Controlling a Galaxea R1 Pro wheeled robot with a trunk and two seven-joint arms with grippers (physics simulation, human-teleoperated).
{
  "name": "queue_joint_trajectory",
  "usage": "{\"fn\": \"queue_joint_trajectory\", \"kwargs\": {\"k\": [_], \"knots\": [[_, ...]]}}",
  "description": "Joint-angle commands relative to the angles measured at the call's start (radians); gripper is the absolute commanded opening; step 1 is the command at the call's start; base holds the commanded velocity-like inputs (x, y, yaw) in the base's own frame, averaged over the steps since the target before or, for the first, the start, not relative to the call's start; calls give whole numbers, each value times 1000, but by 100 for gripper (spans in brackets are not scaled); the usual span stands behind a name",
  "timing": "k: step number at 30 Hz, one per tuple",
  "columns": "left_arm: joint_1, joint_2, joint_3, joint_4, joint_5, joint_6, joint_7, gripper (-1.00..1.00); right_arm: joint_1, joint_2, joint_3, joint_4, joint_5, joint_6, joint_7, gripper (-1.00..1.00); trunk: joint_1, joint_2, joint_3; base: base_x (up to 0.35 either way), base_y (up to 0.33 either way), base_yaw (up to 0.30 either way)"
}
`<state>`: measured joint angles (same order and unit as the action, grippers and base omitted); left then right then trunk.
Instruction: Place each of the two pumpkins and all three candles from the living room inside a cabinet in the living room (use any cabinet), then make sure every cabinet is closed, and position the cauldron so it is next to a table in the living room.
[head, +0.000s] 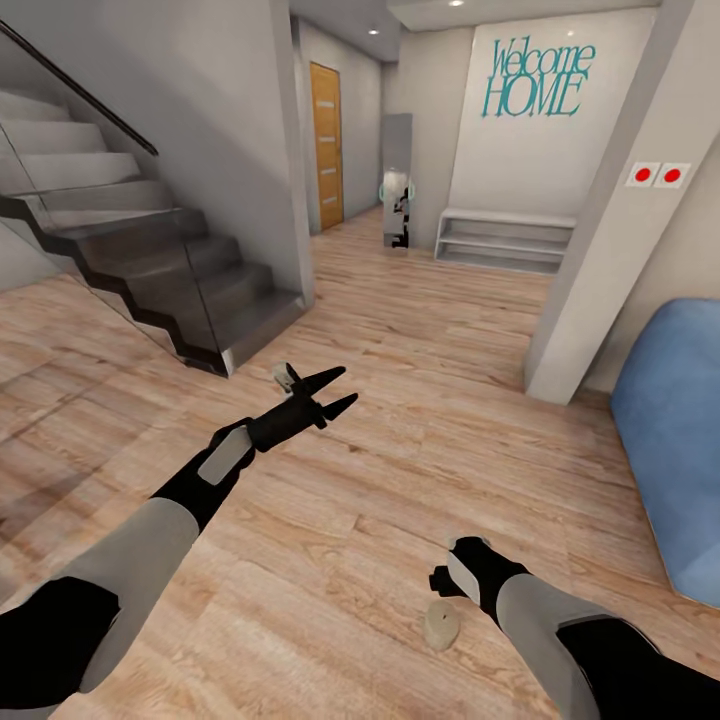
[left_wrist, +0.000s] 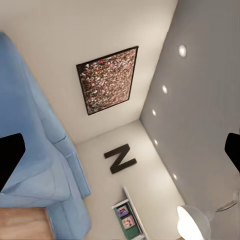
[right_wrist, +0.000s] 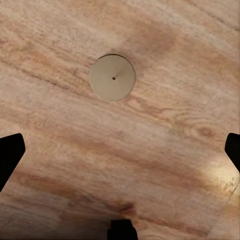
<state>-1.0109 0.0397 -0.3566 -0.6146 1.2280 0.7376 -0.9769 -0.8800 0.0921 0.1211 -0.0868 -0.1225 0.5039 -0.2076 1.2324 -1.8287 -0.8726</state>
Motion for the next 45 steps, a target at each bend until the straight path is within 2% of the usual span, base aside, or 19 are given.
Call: {"fn": "queue_joint_trajectory", "kwargs": {"k": [1,6,8,9,14,23,26,27,28,31,42,45], "knots": [[0,-2,0,0,0,0,0,100,0,0,0,-1,1,-2,3,100,4,-7,-3,0,0,0],[0,-5,0,0,-1,0,1,100,0,0,1,-14,5,-13,5,100,23,-42,-19,0,0,0],[0,-18,-1,1,-1,-1,1,100,0,1,1,-30,6,-12,5,100,31,-56,-25,0,0,0],[0,-39,-1,1,-2,0,2,100,0,3,2,-46,6,-9,5,100,35,-63,-28,0,0,0],[0,-41,-1,1,-2,0,3,100,0,11,7,-47,10,-9,5,100,54,-98,-44,0,0,0],[0,-35,-1,2,1,0,3,100,0,8,7,-47,13,-11,6,100,88,-161,-72,0,0,0],[2,-31,-1,17,2,0,2,100,0,10,7,-46,13,-11,5,100,88,-161,-72,0,0,0],[6,-31,1,105,7,-21,-5,100,0,11,8,-44,12,-11,5,100,88,-161,-72,27,0,0],[6,-31,2,113,8,-37,-5,100,0,11,7,-44,12,-11,5,100,88,-161,-72,116,0,0],[6,-36,1,117,11,-72,-8,100,0,12,8,-44,12,-11,5,100,88,-161,-72,247,0,0],[6,-41,0,118,8,-99,-8,100,0,11,7,-44,12,-11,5,100,88,-161,-72,109,0,0],[6,-43,-1,116,7,-99,-8,100,0,10,6,-44,12,-11,5,100,100,-182,-82,0,0,0]]}}
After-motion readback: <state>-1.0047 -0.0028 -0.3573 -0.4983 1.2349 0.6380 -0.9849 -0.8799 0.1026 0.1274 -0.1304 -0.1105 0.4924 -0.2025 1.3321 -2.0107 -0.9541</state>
